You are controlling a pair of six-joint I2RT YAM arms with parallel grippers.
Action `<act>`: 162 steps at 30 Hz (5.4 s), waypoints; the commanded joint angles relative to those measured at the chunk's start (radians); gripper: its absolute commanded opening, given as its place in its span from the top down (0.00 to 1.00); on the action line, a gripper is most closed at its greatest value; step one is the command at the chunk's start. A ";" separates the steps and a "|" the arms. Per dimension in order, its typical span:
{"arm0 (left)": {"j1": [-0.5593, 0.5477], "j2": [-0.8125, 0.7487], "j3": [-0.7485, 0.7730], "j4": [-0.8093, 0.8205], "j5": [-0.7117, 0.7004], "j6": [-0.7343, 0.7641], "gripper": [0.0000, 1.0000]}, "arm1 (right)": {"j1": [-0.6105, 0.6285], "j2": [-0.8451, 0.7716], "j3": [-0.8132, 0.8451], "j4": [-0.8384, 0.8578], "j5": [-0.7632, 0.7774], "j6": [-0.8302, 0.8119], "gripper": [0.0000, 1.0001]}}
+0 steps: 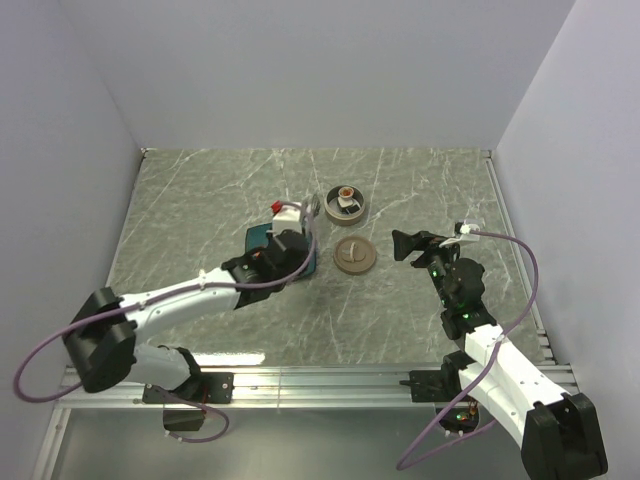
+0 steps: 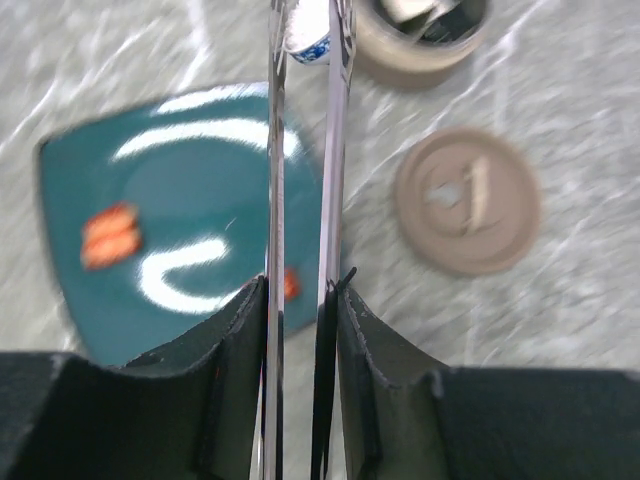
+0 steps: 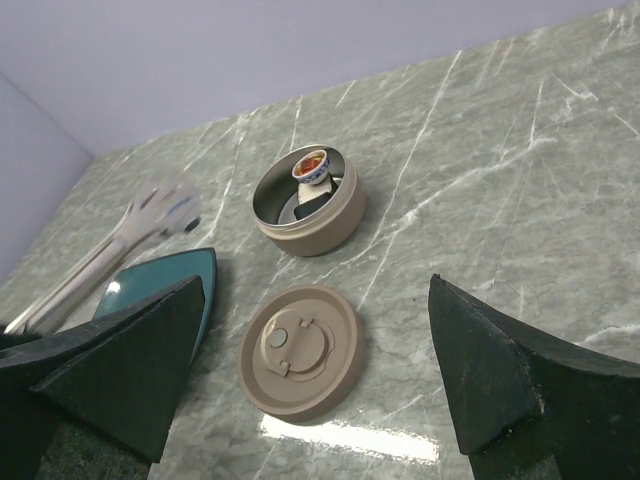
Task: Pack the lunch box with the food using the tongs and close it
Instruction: Place the food into the lunch box, then pick up the food using the clamp
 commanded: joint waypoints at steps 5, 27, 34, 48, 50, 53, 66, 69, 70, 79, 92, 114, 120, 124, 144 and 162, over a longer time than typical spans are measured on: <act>0.031 0.177 0.255 0.167 0.121 0.175 0.69 | -0.008 0.002 -0.006 0.037 -0.003 0.000 0.00; 0.083 0.340 0.332 0.136 0.173 0.184 0.70 | -0.008 0.032 -0.003 0.046 0.002 -0.006 0.00; 0.084 0.346 0.314 0.107 0.193 0.175 0.70 | -0.009 0.036 0.000 0.044 0.000 -0.005 0.00; 0.084 0.341 0.295 0.116 0.218 0.172 0.60 | -0.008 0.044 0.001 0.046 -0.003 -0.006 0.00; 0.083 0.341 0.297 0.116 0.216 0.172 0.54 | -0.009 0.044 0.004 0.044 -0.003 -0.006 0.00; 0.083 0.338 0.301 0.118 0.218 0.173 0.50 | -0.008 0.044 0.003 0.046 -0.003 -0.006 0.00; 0.075 0.300 0.300 0.125 0.195 0.187 0.47 | -0.009 0.058 0.006 0.047 -0.004 -0.006 0.00; 0.070 0.284 0.295 0.125 0.181 0.190 0.47 | -0.009 0.059 0.006 0.047 -0.004 -0.006 0.00; 0.067 0.278 0.294 0.125 0.177 0.192 0.47 | -0.008 0.058 0.008 0.047 -0.004 -0.005 0.00; 0.049 0.163 0.220 0.157 0.115 0.172 0.47 | -0.008 0.055 0.006 0.047 -0.006 -0.006 0.00; -0.110 -0.143 -0.093 -0.077 -0.081 -0.115 0.48 | -0.008 0.067 0.009 0.057 -0.006 -0.006 0.00; -0.399 -0.164 -0.139 -0.508 -0.328 -0.591 0.48 | -0.011 0.039 0.004 0.037 -0.006 0.000 0.00; -0.414 -0.160 -0.148 -0.455 -0.281 -0.560 0.48 | -0.009 0.039 0.003 0.037 -0.004 0.000 0.00; -0.420 -0.164 -0.149 -0.452 -0.259 -0.559 0.48 | -0.011 0.036 0.001 0.035 -0.006 0.000 0.00; -0.422 -0.108 -0.136 -0.459 -0.213 -0.551 0.64 | -0.009 0.021 0.001 0.026 -0.004 0.001 0.00; -0.335 -0.096 -0.103 -0.329 -0.225 -0.385 0.69 | -0.009 0.019 0.000 0.027 -0.006 0.003 0.00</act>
